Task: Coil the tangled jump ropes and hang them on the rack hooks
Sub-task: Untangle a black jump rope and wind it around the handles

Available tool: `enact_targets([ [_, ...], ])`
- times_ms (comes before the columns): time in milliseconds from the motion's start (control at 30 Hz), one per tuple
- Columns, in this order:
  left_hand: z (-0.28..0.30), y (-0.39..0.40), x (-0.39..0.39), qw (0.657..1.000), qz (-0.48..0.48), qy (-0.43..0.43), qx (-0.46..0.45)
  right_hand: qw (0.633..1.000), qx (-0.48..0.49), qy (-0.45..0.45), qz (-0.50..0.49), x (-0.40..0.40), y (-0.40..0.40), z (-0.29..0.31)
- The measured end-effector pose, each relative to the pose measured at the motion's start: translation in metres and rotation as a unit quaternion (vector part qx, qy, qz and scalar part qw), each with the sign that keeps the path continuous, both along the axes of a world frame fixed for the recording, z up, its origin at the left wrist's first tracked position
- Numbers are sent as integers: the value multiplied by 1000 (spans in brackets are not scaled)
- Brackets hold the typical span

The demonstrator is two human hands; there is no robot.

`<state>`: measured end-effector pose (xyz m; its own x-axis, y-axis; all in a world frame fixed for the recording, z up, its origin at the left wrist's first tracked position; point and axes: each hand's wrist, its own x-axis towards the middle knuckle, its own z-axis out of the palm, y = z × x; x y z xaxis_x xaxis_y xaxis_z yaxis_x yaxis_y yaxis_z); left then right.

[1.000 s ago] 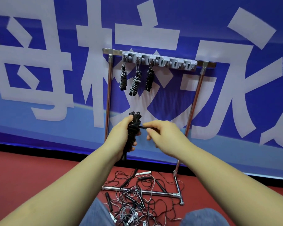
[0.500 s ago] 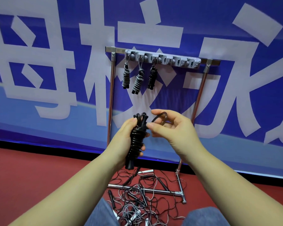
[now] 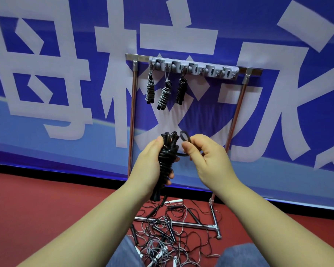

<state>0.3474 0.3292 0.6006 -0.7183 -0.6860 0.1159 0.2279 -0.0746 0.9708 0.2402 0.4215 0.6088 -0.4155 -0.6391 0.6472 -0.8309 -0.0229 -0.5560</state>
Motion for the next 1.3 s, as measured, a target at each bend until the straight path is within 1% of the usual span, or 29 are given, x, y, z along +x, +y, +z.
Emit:
enact_targets([
  [167, 2, -3, 3, 999, 6, -31, -36, 992, 110, 66, 1, -7, 4, 9],
  [267, 2, -4, 6, 999, -1, -46, -30, 979, 175, 103, -18, -10, 6, 16],
  [367, 2, -5, 7, 997, -12, -66, -41, 959, 241, 145, -38, -6, 6, 25],
  [467, 1, -4, 7, 994, -12, -83, -64, 945, 277, 168, -51, 2, 5, 33],
  [567, 0, -2, 6, 989, 0, -91, -113, 931, 300, 195, -67, 6, 3, 35],
  [633, 1, -1, 6, 985, 14, -91, -145, 943, 274, 172, -75, 7, 1, 31],
  [667, 1, -1, 6, 985, 18, -88, -149, 962, 233, 125, -73, 6, 0, 28],
  [700, 1, 0, 6, 986, 19, -83, -144, 981, 177, 47, -62, 6, 0, 24],
  [733, 2, 0, 6, 988, 17, -79, -131, 992, 114, -37, -48, 8, 1, 21],
  [767, 2, 1, 6, 991, 11, -74, -112, 992, 61, -104, -33, 9, 1, 18],
  [800, 2, 1, 7, 994, 2, -69, -88, 990, 26, -137, -17, 10, 2, 15],
  [867, 3, 1, 8, 997, -14, -66, -41, 991, -6, -133, 4, 10, 4, 9],
  [967, 2, -2, 12, 997, -29, -72, -5, 995, 6, -99, 21, 11, 6, 5],
  [1067, 1, -2, 14, 995, -48, -81, 22, 993, 8, -110, 32, 9, 6, 3],
  [1200, 2, 0, 13, 994, -72, -76, 38, 988, -2, -150, 43, 5, 5, 6],
  [1300, 4, 1, 12, 993, -82, -80, 26, 989, -20, -145, 33, 7, 6, 6],
])
